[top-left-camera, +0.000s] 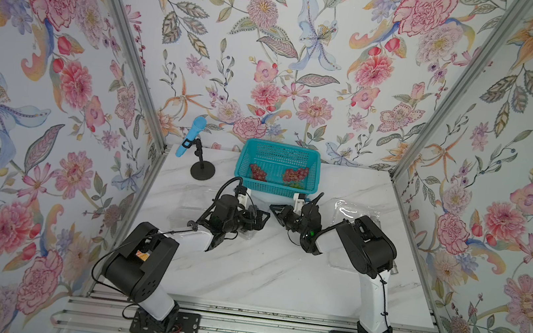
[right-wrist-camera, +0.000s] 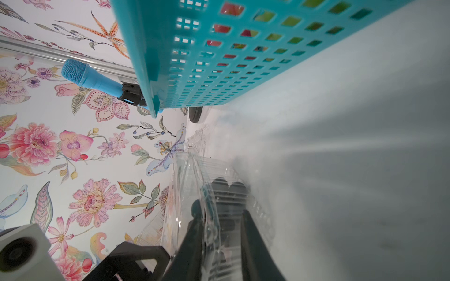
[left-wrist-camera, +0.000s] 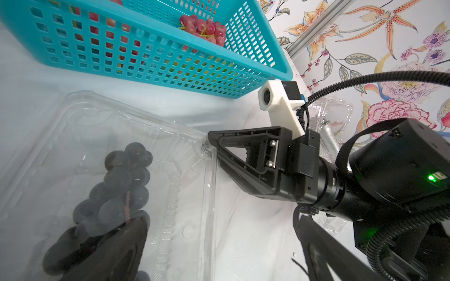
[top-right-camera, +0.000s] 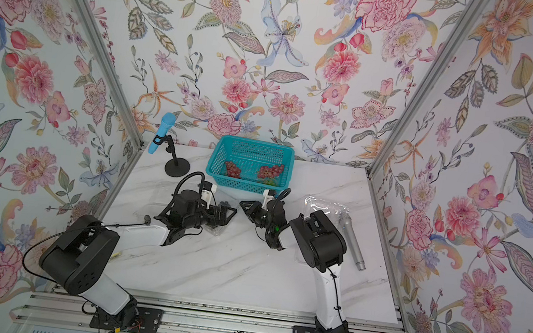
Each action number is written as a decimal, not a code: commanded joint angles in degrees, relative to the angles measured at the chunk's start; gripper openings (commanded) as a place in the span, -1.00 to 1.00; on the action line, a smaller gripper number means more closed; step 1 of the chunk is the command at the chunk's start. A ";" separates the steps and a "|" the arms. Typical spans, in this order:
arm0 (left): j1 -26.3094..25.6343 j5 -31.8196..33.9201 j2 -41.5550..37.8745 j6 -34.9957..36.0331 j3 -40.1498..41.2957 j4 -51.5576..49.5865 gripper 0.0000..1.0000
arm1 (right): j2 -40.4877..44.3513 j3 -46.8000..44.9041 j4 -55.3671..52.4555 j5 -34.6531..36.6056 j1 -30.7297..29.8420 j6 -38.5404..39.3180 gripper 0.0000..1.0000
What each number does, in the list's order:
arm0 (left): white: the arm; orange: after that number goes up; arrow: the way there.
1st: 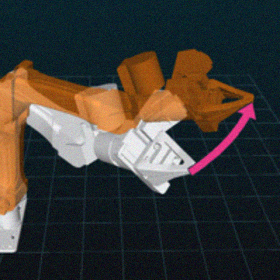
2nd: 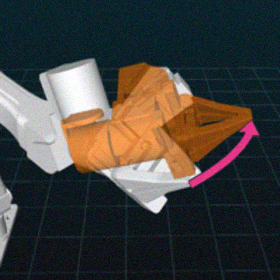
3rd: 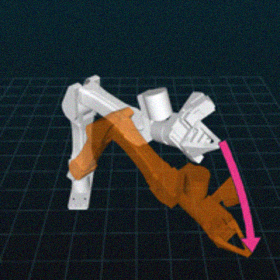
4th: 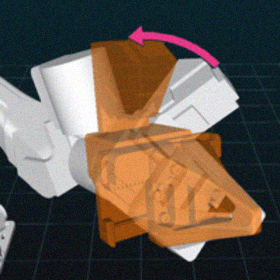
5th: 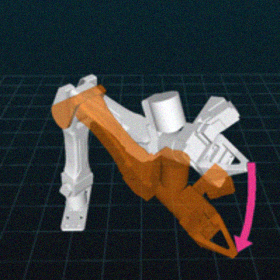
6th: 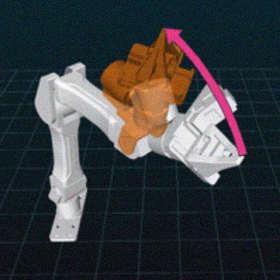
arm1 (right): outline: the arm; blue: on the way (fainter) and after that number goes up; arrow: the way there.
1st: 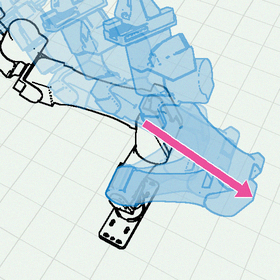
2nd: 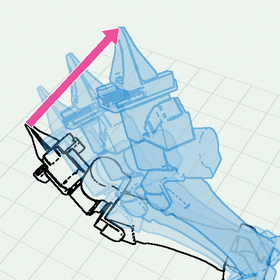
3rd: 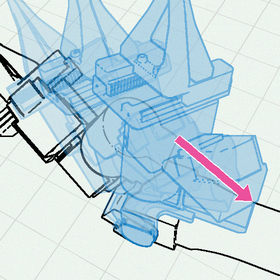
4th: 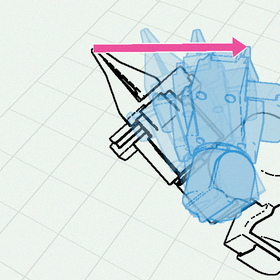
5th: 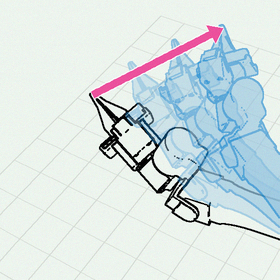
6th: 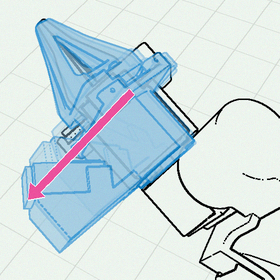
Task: Pack grapes into containers
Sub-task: Close the packing box at the center of the board.
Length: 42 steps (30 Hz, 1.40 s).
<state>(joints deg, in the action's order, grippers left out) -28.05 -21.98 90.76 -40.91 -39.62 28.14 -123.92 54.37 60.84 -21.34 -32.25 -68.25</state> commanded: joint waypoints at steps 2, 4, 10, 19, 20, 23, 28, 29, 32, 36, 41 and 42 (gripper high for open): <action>-0.34 1.41 -0.59 0.66 1.55 -2.82 0.99 | -1.69 0.19 2.27 0.94 -0.97 -1.46 -0.60; -0.33 1.57 -0.57 0.70 1.56 -2.82 1.00 | -1.77 -0.19 2.51 1.14 -1.06 -1.53 -0.63; -0.34 1.88 -0.59 1.10 1.55 -3.29 0.99 | -1.91 -0.97 3.10 1.69 -1.63 -1.70 -0.71; -0.34 2.37 -2.53 1.38 1.70 -3.70 1.00 | -1.71 -1.98 3.08 2.19 -2.03 -1.21 -0.79; -0.34 2.41 -2.54 1.44 1.73 -3.77 1.00 | -1.52 -2.18 2.91 2.40 -2.03 -0.94 -0.79; -0.33 2.50 -2.58 1.62 1.82 -3.88 0.99 | -1.12 -2.68 2.62 2.58 -2.03 -0.48 -0.81; -0.28 2.47 -2.34 1.68 1.99 -3.71 0.99 | -0.82 -3.24 2.58 2.71 -2.12 -0.03 -0.83; -0.33 2.48 -2.24 1.66 1.92 -3.70 0.99 | -0.76 -3.37 2.53 2.78 -2.12 0.12 -0.83; -0.34 2.42 -2.14 1.62 2.07 -3.62 0.99 | -0.45 -3.73 2.12 2.88 -2.12 0.71 -0.86; -0.26 2.52 -2.06 1.73 2.09 -3.53 1.00 | -0.04 -4.33 1.85 2.89 -2.12 1.30 -0.88; -0.24 2.65 -2.33 2.51 1.20 -4.41 0.99 | 0.96 -4.72 1.53 2.65 -1.81 2.04 -0.83; -0.29 2.96 -2.60 3.14 0.67 -5.10 1.00 | 1.48 -4.86 0.96 2.71 -1.61 2.47 -0.82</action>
<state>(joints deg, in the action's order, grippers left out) -28.05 -20.49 89.10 -39.55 -38.68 26.55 -123.55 51.35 65.58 -18.61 -33.74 -67.48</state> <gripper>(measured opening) 0.997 0.086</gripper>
